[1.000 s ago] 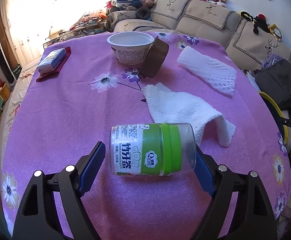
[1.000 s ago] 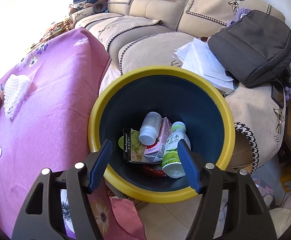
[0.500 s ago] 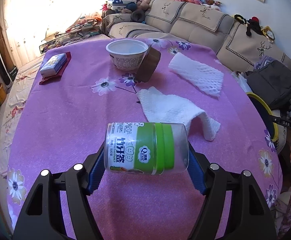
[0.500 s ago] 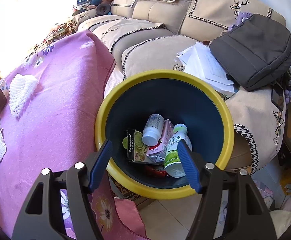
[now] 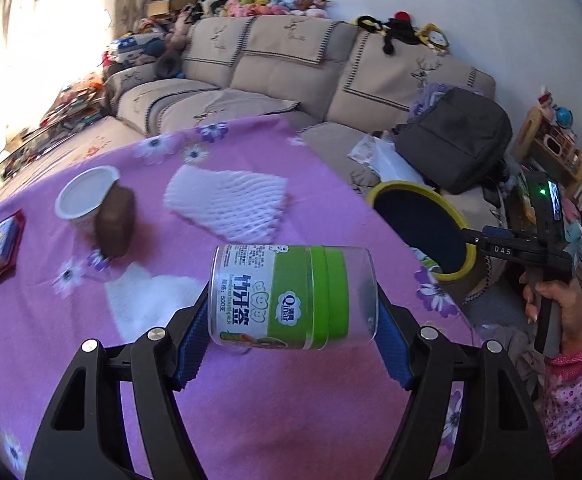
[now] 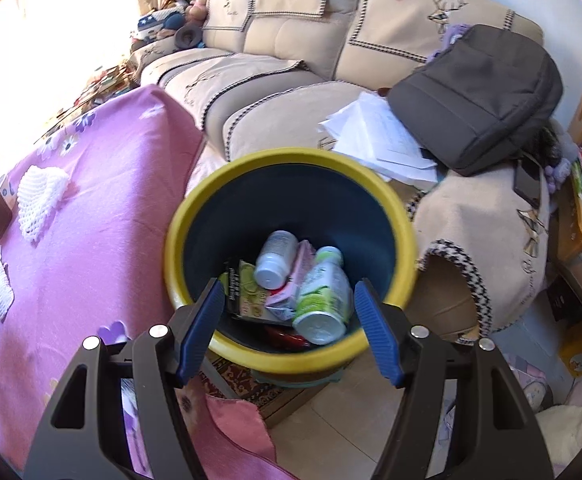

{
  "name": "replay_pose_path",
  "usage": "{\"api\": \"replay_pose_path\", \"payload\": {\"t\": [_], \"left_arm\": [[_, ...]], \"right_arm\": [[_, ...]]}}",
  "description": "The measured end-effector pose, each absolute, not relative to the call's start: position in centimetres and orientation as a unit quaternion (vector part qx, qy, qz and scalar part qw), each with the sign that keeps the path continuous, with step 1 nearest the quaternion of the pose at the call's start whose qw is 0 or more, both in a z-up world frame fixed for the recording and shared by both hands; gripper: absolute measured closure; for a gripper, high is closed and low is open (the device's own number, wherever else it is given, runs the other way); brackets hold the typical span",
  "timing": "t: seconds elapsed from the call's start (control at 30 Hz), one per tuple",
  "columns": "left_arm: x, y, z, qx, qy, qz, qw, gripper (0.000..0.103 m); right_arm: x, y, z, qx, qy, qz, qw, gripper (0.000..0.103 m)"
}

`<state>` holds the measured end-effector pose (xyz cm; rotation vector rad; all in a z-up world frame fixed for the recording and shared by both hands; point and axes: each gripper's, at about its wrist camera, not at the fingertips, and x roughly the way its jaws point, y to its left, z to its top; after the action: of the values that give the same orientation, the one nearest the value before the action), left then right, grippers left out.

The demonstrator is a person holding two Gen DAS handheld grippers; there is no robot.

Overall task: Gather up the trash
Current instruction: 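Carry the green-lidded jar over the bin and open the left gripper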

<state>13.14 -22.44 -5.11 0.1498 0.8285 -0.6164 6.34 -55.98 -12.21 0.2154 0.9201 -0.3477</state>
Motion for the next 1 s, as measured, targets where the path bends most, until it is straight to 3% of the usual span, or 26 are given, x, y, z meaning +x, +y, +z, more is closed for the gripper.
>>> {"api": "replay_pose_path", "payload": {"t": [0.3, 0.53, 0.93, 1.0], "left_arm": [[14.0, -38.9, -5.7, 0.127, 0.396, -0.429, 0.802, 0.032], [16.1, -49.6, -10.0, 0.158, 0.430, -0.448, 0.768, 0.032], [19.0, -54.1, -16.9, 0.186, 0.489, -0.400, 0.753, 0.031], [19.0, -53.5, -16.5, 0.179, 0.486, -0.400, 0.756, 0.026]], "right_arm": [[2.4, -59.2, -12.0, 0.121, 0.427, -0.201, 0.873, 0.039], [0.7, -61.1, -12.9, 0.136, 0.433, -0.216, 0.864, 0.039], [0.3, -62.7, -14.1, 0.148, 0.439, -0.219, 0.858, 0.039], [0.4, -62.5, -14.1, 0.148, 0.440, -0.217, 0.859, 0.039]]}}
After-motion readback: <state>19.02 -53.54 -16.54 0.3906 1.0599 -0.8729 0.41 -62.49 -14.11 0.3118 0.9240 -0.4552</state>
